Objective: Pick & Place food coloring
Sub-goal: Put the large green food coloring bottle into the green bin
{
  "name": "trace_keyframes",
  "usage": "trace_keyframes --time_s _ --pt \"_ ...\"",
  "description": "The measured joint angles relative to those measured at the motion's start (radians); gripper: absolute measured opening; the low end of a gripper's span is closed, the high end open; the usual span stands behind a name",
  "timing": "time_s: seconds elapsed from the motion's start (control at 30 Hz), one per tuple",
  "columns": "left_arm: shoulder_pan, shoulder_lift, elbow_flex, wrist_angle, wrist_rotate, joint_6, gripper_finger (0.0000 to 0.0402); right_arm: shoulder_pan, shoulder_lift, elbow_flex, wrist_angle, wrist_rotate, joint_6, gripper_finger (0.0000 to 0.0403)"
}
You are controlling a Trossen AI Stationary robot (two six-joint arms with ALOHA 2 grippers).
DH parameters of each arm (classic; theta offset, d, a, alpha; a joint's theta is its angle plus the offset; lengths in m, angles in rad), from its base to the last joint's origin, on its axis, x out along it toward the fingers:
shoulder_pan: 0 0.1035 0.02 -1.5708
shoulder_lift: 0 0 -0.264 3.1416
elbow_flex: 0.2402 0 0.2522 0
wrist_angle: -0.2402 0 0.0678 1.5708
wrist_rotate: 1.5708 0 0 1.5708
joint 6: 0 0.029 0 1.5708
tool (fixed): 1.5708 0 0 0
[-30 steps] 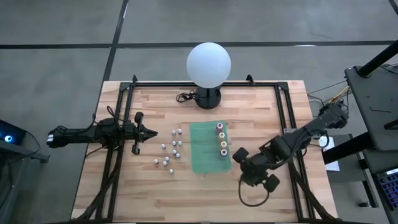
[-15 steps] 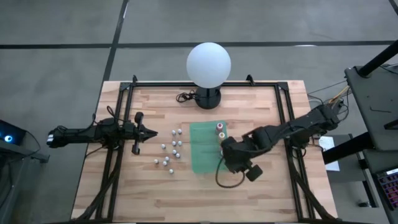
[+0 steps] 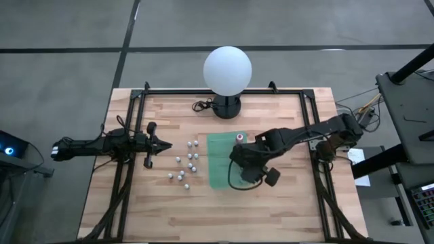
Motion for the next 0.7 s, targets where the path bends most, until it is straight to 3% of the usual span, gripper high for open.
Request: trace_keyframes --time_s 0.23,0.7 --pt "0.0 0.0 0.0 0.0 0.0 0.0 0.0 -0.034 0.011 -0.003 0.004 -0.007 -0.131 0.0111" --pt "0.0 0.0 0.0 0.0 0.0 0.0 0.0 -0.042 0.034 -0.065 0.034 -0.008 -0.225 0.0112"
